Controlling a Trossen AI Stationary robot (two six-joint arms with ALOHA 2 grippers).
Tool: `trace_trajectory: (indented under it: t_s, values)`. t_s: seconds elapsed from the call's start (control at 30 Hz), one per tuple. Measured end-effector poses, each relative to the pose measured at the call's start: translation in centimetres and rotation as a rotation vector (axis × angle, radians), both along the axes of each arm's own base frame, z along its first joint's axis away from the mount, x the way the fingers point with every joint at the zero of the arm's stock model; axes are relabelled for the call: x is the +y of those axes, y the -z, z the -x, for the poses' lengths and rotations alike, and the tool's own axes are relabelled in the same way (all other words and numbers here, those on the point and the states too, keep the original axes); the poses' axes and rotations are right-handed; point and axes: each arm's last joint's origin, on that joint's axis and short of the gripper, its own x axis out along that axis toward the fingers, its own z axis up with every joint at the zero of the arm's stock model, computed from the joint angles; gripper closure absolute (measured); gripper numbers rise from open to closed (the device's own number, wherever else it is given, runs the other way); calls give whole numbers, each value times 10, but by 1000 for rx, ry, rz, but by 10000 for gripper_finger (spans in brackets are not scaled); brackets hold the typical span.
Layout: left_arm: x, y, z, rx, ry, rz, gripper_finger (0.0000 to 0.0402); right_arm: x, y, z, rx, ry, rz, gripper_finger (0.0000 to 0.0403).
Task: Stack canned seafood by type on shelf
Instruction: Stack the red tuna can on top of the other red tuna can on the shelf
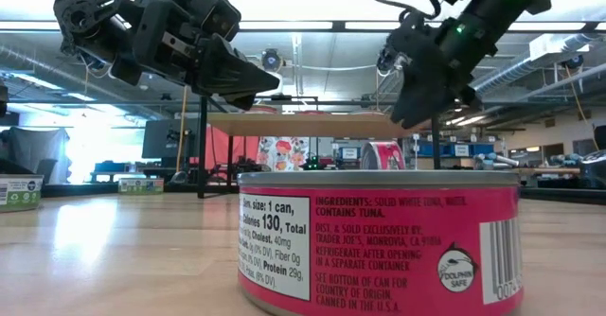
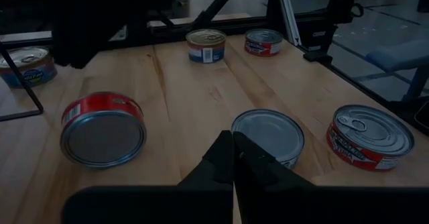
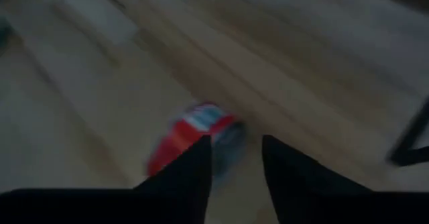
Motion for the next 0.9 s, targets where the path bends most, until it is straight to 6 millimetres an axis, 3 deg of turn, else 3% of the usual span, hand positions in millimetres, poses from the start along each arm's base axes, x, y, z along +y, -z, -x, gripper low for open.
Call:
trace_trajectory:
  t_s: [0.2,0.43,0.63,0.9]
  values:
    - [0,1,0,10,0,1,401,26,19,-15,-29,-28,-51,172]
    - [0,1,0,9,0,0,401,34,40,-23,-19,85,-21,91]
    - [0,1,0,8,0,0,401,33,50,-27,4,79,-7,82]
    - [0,1,0,7,-1,-1,401,30,39,-17,43,60,17,103]
